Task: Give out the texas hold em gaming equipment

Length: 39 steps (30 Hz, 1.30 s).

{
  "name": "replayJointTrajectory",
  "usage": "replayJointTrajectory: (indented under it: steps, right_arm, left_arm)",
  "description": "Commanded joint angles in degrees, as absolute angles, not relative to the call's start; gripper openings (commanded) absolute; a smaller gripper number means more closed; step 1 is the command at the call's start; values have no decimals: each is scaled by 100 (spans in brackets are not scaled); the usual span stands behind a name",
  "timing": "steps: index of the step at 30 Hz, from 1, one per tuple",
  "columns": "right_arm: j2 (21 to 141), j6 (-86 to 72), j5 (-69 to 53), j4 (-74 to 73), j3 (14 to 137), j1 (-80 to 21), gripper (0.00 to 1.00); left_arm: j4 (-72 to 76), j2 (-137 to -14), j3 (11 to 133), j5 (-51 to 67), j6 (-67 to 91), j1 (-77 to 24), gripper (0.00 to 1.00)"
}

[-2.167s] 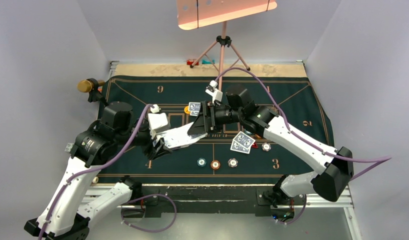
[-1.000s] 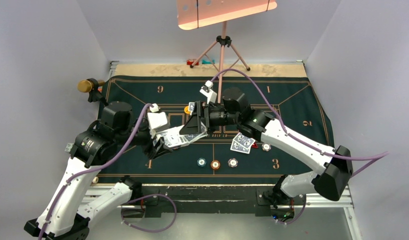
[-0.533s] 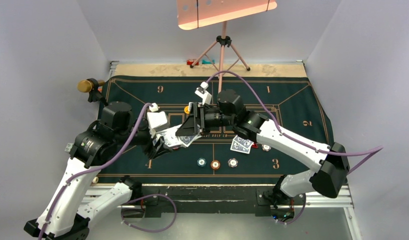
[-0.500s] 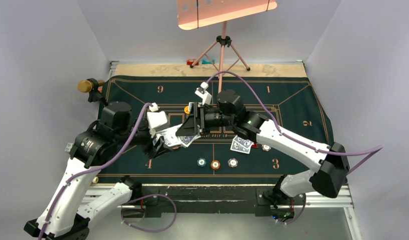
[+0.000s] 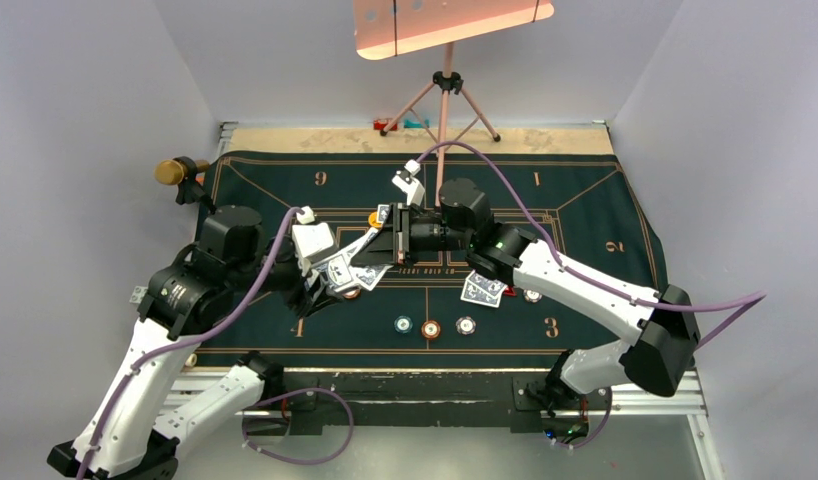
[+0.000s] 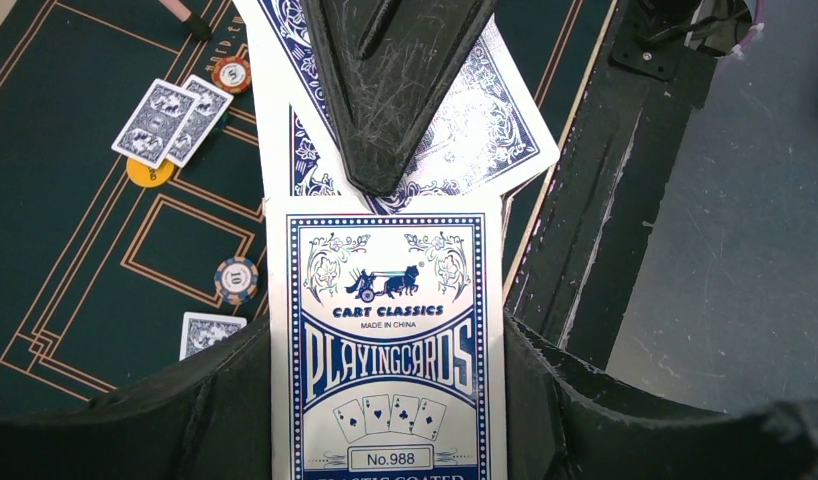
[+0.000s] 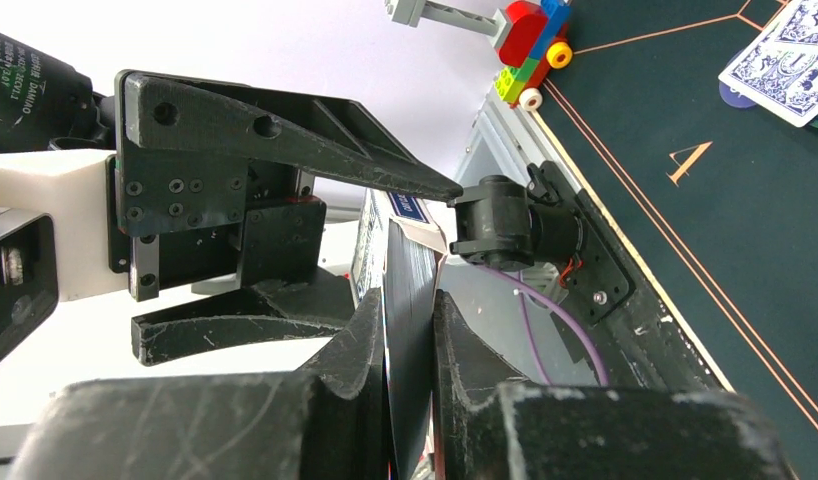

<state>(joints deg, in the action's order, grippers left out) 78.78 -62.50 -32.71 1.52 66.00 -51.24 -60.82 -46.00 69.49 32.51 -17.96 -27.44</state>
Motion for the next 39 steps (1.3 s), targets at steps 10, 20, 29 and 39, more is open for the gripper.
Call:
replayJointTrajectory:
  steps: [10, 20, 29, 39]
  right_arm:
    - [7936, -6095, -3524, 222, 6671, -5194, 0]
    - [7850, -6104, -3565, 276, 6530, -5193, 0]
    - [7835, -6090, -3491, 247, 6516, -5194, 0]
    - [7902, -6252, -3213, 134, 6545, -5186, 2]
  left_arm:
    - [-5951, -4830, 7044, 3378, -1727, -2726, 54]
    - [-5475, -4979, 7077, 3335, -1552, -2733, 95]
    - [-5593, -4880, 6883, 3636, -1679, -2732, 73]
    - [-5548, -4833, 6687, 3750, -1556, -2737, 47]
